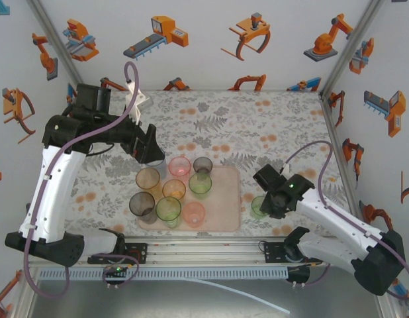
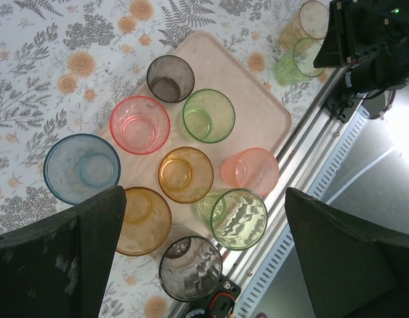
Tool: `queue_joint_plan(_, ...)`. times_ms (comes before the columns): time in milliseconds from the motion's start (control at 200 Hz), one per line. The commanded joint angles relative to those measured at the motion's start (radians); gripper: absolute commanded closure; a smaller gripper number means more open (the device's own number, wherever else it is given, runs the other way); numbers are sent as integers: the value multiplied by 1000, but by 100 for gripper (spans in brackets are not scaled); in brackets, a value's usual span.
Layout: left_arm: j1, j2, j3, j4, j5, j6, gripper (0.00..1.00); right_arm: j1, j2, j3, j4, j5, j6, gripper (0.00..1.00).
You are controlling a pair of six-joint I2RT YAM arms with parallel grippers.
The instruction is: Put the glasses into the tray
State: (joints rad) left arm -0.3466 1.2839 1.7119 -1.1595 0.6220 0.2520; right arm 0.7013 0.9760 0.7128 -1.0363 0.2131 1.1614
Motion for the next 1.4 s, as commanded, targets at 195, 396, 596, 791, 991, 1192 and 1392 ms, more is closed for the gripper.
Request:
queue_joint_plan(195,-4,-14,-3,3,14,15,3,-12,2,-25,12,-1,-11,77)
queue_joint_plan(396,-5,-16,-5,3,10,16,3,-11,6,-21,13,-1,-17,81)
queue_joint_plan(596,-5,-19,-5,4,8,17,3,-12,14,-18,12,-6,-26,85)
queue_joint_plan(791,-4,-22,-7,4,6,17,3,-13,20,-10,7,-9,-34,89)
queue_joint_plan(991,-5,-22,-5,5,8,15,3,-13,20,5,-6,-10,-40,92)
queue_joint_plan(1192,-4,-21,-4,9,12,13,3,-13,22,47,-34,-6,-55,94)
queue_joint_plan(1392,-5,-19,1,9,10,12,3,-13,35,79,-42,-5,-67,94)
